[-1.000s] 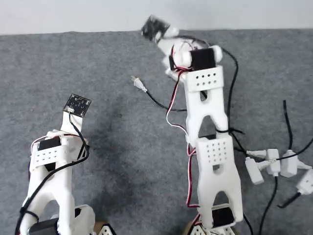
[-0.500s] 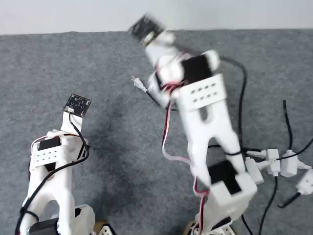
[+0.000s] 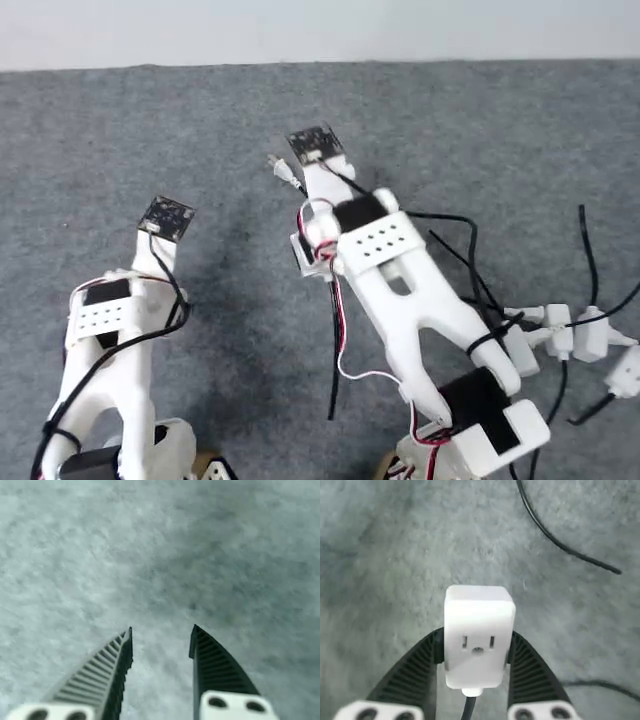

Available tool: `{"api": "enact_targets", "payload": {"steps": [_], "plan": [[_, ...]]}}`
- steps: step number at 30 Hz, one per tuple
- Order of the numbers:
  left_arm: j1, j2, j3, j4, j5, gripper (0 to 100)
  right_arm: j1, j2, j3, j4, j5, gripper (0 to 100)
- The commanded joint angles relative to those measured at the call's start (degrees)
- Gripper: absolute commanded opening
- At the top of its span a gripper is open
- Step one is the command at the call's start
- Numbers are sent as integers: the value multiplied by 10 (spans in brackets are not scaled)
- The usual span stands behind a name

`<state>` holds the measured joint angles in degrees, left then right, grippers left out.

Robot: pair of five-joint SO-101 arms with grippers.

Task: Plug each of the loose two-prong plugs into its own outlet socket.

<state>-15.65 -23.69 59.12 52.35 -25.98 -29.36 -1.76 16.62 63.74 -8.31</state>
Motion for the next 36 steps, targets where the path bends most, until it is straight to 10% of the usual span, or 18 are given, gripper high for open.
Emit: {"api": "enact_targets", "payload": {"steps": [1,7,17,29,36], "plan": [[18,-21,-25,76,65,178,-25,-27,56,-137,-22,29],[16,-21,-22,120,104,242,-96,20,108,-218,-20,228],[105,-21,-22,102,128,259,-82,-91,-1,39,46,268],[318,-14,-124,41,565,260,81,-320,185,-4,46,184],[345,-14,-97,-67,597,258,92,-366,232,-35,46,183]]}}
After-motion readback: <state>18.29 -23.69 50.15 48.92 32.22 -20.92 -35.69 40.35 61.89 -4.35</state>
